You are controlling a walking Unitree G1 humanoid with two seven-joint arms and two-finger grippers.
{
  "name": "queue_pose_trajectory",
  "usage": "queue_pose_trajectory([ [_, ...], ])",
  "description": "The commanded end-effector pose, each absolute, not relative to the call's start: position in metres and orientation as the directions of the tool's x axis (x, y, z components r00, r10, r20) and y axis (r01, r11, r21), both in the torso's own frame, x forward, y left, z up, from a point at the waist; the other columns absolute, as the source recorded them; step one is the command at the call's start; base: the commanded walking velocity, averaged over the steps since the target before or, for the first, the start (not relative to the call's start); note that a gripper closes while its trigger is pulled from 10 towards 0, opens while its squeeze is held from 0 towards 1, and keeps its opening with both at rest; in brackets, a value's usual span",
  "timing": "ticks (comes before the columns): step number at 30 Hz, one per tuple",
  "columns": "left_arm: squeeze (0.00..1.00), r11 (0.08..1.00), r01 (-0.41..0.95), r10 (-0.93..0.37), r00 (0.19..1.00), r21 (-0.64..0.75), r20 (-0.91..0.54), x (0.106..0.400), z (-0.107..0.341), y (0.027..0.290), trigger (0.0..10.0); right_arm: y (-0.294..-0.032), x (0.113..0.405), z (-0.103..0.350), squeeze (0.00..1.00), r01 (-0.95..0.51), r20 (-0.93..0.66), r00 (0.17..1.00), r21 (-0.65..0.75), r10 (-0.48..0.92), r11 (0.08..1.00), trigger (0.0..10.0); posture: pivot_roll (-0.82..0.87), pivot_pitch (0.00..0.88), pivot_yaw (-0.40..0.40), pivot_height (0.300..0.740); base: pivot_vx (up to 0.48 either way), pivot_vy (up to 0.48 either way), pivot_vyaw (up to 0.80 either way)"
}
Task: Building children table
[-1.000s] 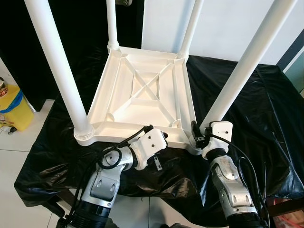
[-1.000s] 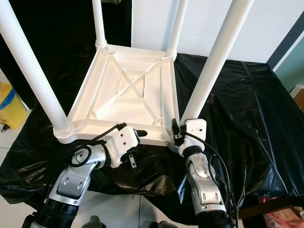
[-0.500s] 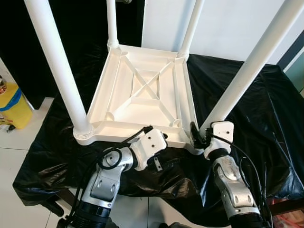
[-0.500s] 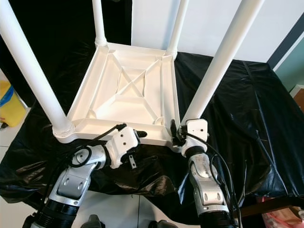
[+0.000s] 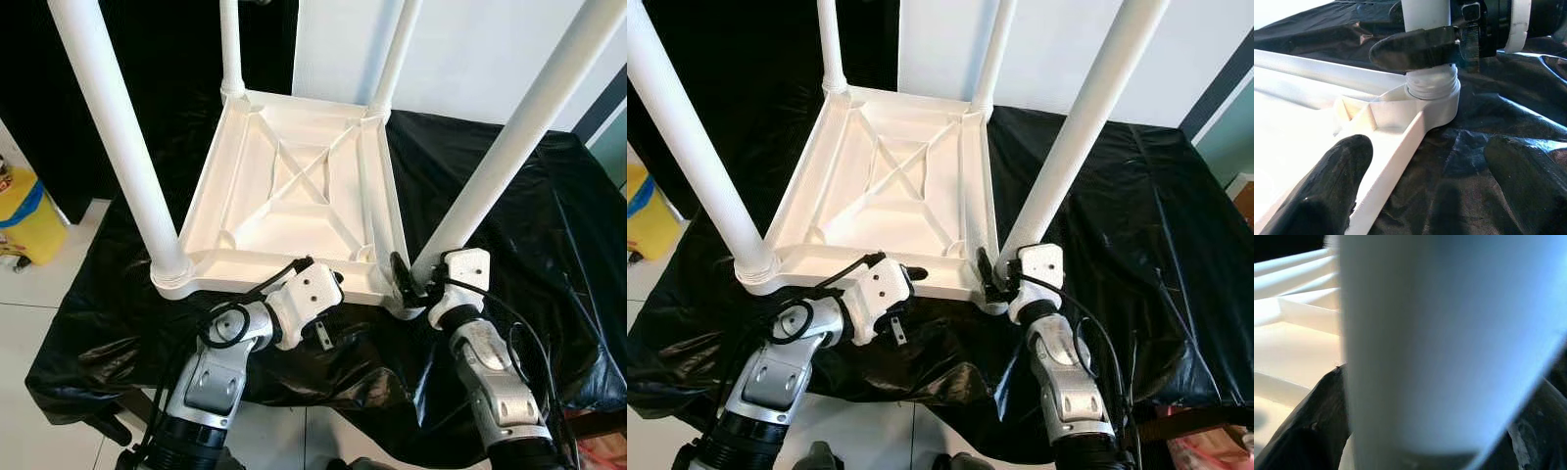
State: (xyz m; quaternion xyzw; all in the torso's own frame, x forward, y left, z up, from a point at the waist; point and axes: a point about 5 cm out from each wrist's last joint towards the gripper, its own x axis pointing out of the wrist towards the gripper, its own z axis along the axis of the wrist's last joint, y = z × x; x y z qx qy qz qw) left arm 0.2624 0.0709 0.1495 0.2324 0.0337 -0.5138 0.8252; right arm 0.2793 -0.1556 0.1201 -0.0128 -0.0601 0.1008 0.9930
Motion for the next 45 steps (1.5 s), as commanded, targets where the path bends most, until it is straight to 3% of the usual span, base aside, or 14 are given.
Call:
queue_pose_trajectory([
  [1,0.0,0.497,0.776,-0.758,0.606,0.389,-0.24,0.268,0.151,0.072,10.0,-0.161,0.28,0.12,0.0,-0.216,0.115,0.969,-0.044,0.219,0.975,10.0,0.16,0.085,-0.15,0.74,0.0,0.0,0.0],
  [5,0.0,0.488,0.781,-0.764,0.598,0.389,-0.243,0.267,0.151,0.071,10.0,-0.167,0.288,0.121,0.0,-0.302,0.095,0.946,-0.09,0.31,0.949,10.0,0.17,0.073,-0.145,0.74,0.0,0.0,0.0],
  [16,0.0,0.477,0.784,-0.768,0.592,0.396,-0.246,0.267,0.153,0.071,10.0,-0.174,0.302,0.123,0.0,-0.351,0.082,0.928,-0.134,0.363,0.927,10.0,0.18,0.065,-0.14,0.74,0.0,0.0,0.0],
  [17,0.0,0.477,0.784,-0.767,0.592,0.397,-0.247,0.267,0.152,0.071,10.0,-0.173,0.302,0.123,0.0,-0.362,0.079,0.924,-0.136,0.374,0.922,3.0,0.18,0.065,-0.143,0.74,0.0,0.0,0.0],
  [18,0.0,0.478,0.784,-0.766,0.593,0.397,-0.248,0.266,0.152,0.071,10.0,-0.172,0.302,0.122,0.0,-0.369,0.077,0.921,-0.136,0.381,0.919,1.1,0.18,0.066,-0.145,0.74,0.0,0.0,0.0],
  [19,0.0,0.478,0.784,-0.766,0.593,0.397,-0.248,0.266,0.152,0.071,10.0,-0.172,0.302,0.122,0.0,-0.369,0.077,0.921,-0.136,0.381,0.919,1.1,0.18,0.066,-0.145,0.74,0.0,0.0,0.0],
  [20,0.0,0.48,0.782,-0.764,0.595,0.397,-0.249,0.265,0.152,0.071,10.0,-0.17,0.301,0.12,0.0,-0.385,0.072,0.915,-0.135,0.397,0.913,0.0,0.19,0.067,-0.147,0.74,0.0,0.0,0.0],
  [29,0.0,0.488,0.779,-0.759,0.601,0.394,-0.249,0.264,0.152,0.073,10.0,-0.169,0.3,0.116,0.0,-0.389,0.065,0.914,-0.126,0.399,0.912,0.2,0.19,0.075,-0.153,0.74,0.0,0.0,0.0],
  [30,0.0,0.489,0.778,-0.758,0.602,0.394,-0.249,0.264,0.152,0.073,10.0,-0.17,0.299,0.116,0.0,-0.384,0.063,0.917,-0.123,0.393,0.915,1.5,0.19,0.076,-0.154,0.74,0.0,0.0,0.0],
  [31,0.0,0.49,0.778,-0.757,0.604,0.394,-0.25,0.264,0.152,0.073,10.0,-0.17,0.299,0.115,0.0,-0.377,0.062,0.921,-0.119,0.385,0.919,10.0,0.19,0.078,-0.154,0.74,0.0,0.0,0.0],
  [45,0.0,0.499,0.771,-0.752,0.612,0.395,-0.244,0.265,0.153,0.074,10.0,-0.158,0.293,0.111,0.0,-0.257,0.072,0.963,-0.057,0.261,0.965,10.0,0.19,0.078,-0.159,0.74,0.0,0.0,0.0],
])
